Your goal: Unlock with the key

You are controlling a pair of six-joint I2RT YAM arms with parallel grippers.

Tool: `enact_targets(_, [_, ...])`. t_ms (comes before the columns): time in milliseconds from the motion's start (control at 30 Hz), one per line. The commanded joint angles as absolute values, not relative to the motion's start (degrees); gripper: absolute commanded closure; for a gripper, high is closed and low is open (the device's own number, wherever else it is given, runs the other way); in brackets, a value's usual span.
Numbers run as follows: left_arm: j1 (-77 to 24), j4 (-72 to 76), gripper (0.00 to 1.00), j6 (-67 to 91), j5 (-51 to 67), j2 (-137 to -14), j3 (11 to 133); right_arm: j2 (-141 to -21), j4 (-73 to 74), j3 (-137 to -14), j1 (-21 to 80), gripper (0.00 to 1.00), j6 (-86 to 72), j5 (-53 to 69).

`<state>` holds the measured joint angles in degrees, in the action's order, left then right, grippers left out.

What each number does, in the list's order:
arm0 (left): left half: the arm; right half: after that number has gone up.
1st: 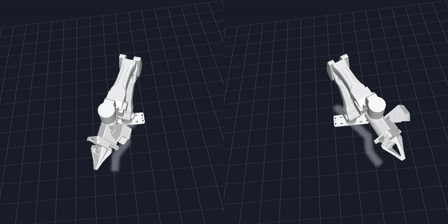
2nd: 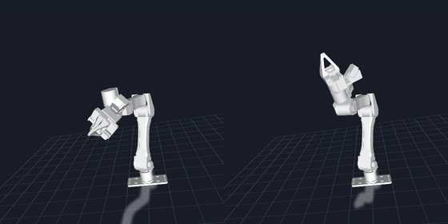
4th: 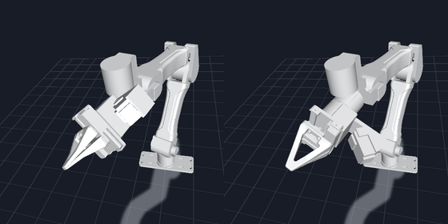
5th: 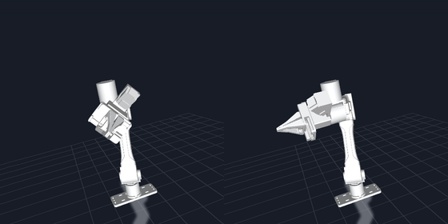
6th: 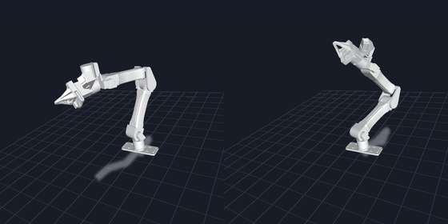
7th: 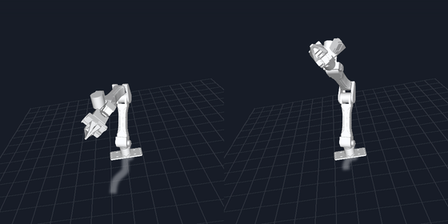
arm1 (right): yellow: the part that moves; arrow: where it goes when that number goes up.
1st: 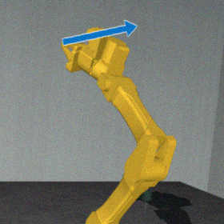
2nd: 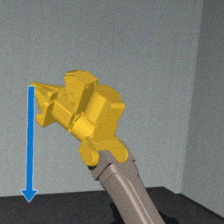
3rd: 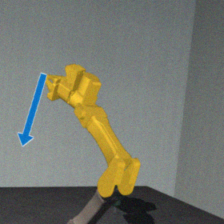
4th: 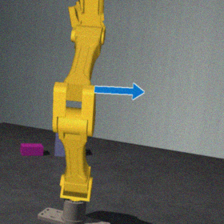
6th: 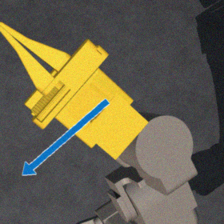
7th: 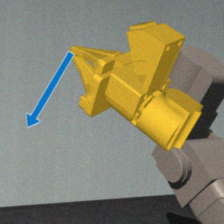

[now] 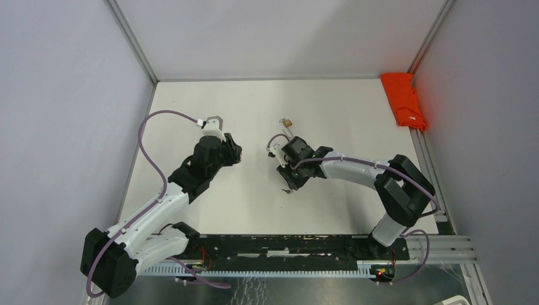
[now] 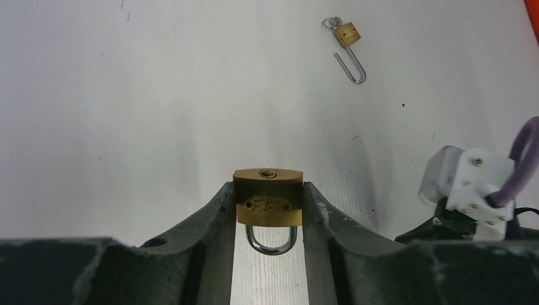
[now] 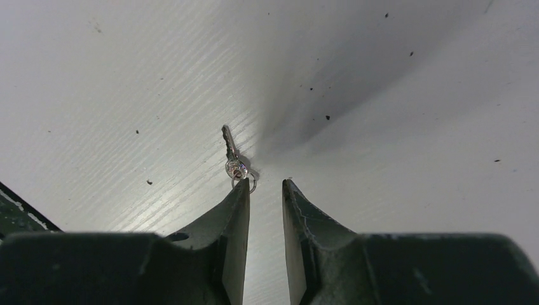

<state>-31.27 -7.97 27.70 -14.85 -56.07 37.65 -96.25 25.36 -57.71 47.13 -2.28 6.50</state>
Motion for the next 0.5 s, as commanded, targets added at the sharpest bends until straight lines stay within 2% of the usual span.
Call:
enact_targets(0, [-31.30,-5.00,0.98,25.93,-14.82,-54.84,37.83,-92.33,23.90,-58.42,47.09,0.69,-2.14,6.50])
enact_targets(467, [-31.33,-5.31,0.98,26.10,-15.27,-54.08,37.58,-98.87,25.16,-60.56,49.74,0.68,2.45,10.34])
